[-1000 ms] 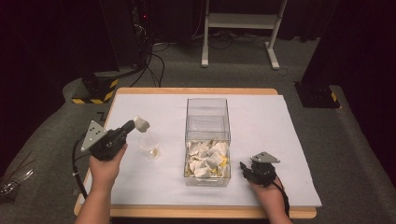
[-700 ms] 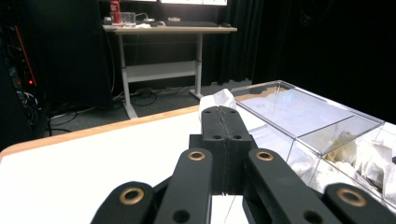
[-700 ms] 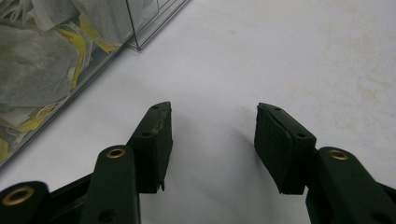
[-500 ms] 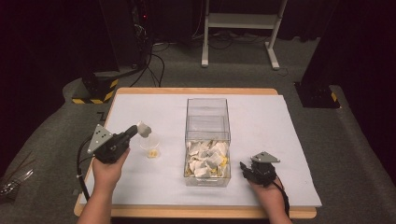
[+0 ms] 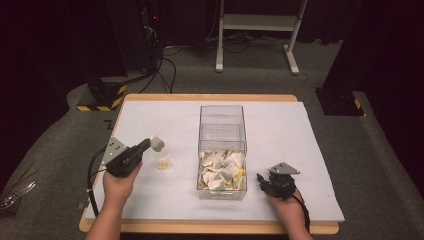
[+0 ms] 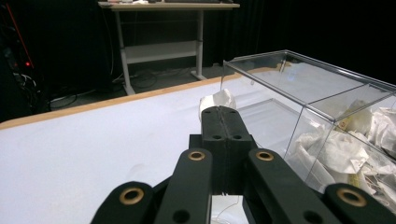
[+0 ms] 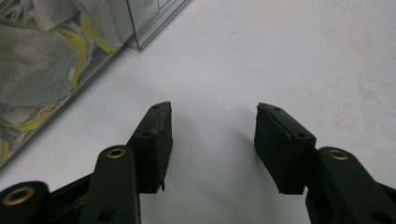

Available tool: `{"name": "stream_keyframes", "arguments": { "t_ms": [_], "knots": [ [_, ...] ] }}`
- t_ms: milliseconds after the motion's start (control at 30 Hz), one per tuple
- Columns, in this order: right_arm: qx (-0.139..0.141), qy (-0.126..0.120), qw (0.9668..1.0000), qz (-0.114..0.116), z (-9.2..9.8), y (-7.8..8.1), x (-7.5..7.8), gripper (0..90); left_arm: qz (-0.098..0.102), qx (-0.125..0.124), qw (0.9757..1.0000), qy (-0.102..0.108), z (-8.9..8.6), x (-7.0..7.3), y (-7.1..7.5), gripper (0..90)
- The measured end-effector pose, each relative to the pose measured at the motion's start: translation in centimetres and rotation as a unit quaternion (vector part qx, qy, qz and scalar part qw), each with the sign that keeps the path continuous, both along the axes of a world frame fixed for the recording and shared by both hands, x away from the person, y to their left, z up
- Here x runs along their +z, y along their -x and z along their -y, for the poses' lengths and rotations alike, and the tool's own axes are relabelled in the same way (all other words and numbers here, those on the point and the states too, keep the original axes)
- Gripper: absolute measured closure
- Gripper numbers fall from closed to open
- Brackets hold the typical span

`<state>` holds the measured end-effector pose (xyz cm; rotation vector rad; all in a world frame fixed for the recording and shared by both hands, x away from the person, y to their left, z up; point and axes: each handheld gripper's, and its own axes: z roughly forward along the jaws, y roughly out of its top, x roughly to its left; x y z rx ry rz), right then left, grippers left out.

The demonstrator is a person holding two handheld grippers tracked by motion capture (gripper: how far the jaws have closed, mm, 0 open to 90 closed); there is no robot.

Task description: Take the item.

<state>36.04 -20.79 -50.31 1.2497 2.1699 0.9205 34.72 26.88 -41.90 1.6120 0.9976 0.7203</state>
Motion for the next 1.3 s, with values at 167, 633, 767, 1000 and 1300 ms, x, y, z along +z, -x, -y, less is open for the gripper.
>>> {"name": "stream_keyframes", "arguments": {
  "t_ms": [167, 633, 767, 1000, 1300],
  "knots": [
    [-0.001, 0.000, 1.0000, 0.000, 0.0, 0.0, 0.0, 46.8, -0.007, 0.001, 0.9999, -0.011, 0.2, -0.5, -0.2, 90.0],
    [0.001, 0.002, 1.0000, 0.001, 0.0, 0.0, 0.0, 46.8, -0.023, 0.004, 0.9992, -0.031, 0.8, -1.4, -0.5, 86.7],
    [0.000, 0.003, 1.0000, 0.002, -0.1, 0.1, 0.0, 46.8, -0.025, 0.002, 0.9993, -0.028, 0.7, -1.2, -0.5, 80.4],
    [0.000, 0.003, 1.0000, 0.002, -0.1, 0.0, 0.0, 46.8, -0.021, 0.005, 0.9994, -0.026, 0.4, -1.0, -0.3, 75.5],
    [0.000, 0.001, 1.0000, 0.000, 0.0, 0.0, 0.0, 46.7, -0.024, 0.005, 0.9995, -0.021, -0.1, -0.6, 0.0, 73.4]
  ]
}}
